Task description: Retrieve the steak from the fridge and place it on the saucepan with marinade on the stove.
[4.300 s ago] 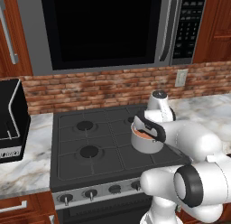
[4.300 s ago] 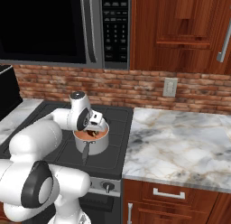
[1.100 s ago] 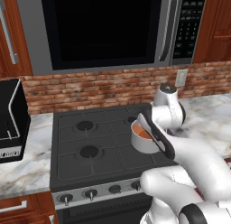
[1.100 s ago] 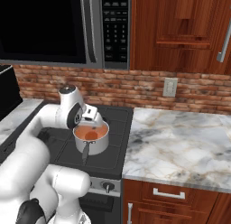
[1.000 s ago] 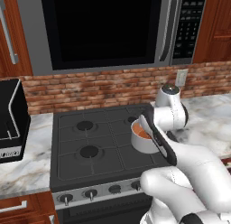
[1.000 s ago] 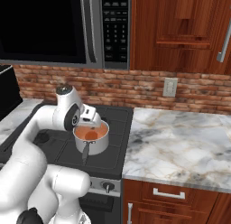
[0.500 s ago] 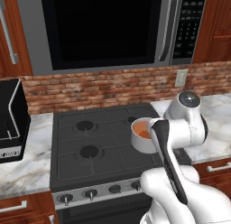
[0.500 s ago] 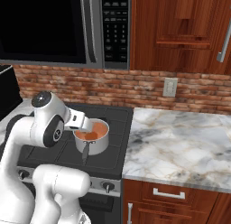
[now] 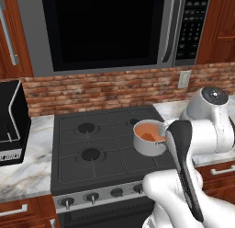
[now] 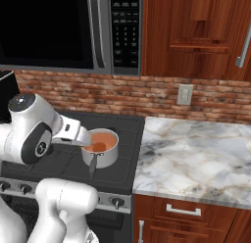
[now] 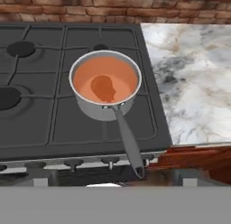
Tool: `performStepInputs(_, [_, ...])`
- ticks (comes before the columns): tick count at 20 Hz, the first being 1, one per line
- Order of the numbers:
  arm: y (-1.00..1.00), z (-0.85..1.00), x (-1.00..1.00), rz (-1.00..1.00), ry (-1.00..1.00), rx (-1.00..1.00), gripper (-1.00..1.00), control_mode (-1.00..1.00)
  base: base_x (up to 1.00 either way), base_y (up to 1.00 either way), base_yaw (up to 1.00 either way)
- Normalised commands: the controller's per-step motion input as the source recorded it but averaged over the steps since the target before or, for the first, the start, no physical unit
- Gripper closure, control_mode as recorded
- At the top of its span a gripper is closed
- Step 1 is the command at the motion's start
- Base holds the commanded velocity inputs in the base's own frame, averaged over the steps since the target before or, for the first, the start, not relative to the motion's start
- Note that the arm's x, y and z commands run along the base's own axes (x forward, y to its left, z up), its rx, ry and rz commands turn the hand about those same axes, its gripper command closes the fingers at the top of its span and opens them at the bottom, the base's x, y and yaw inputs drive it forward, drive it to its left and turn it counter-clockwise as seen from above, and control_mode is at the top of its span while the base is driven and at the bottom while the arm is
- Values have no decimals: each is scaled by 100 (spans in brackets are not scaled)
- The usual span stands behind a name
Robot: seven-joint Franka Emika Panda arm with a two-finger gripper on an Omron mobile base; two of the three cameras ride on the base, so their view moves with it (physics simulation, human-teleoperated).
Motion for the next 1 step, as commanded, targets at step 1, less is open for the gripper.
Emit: performStepInputs(1, [0, 24, -76, 0, -1, 7, -100, -100, 0, 0, 0])
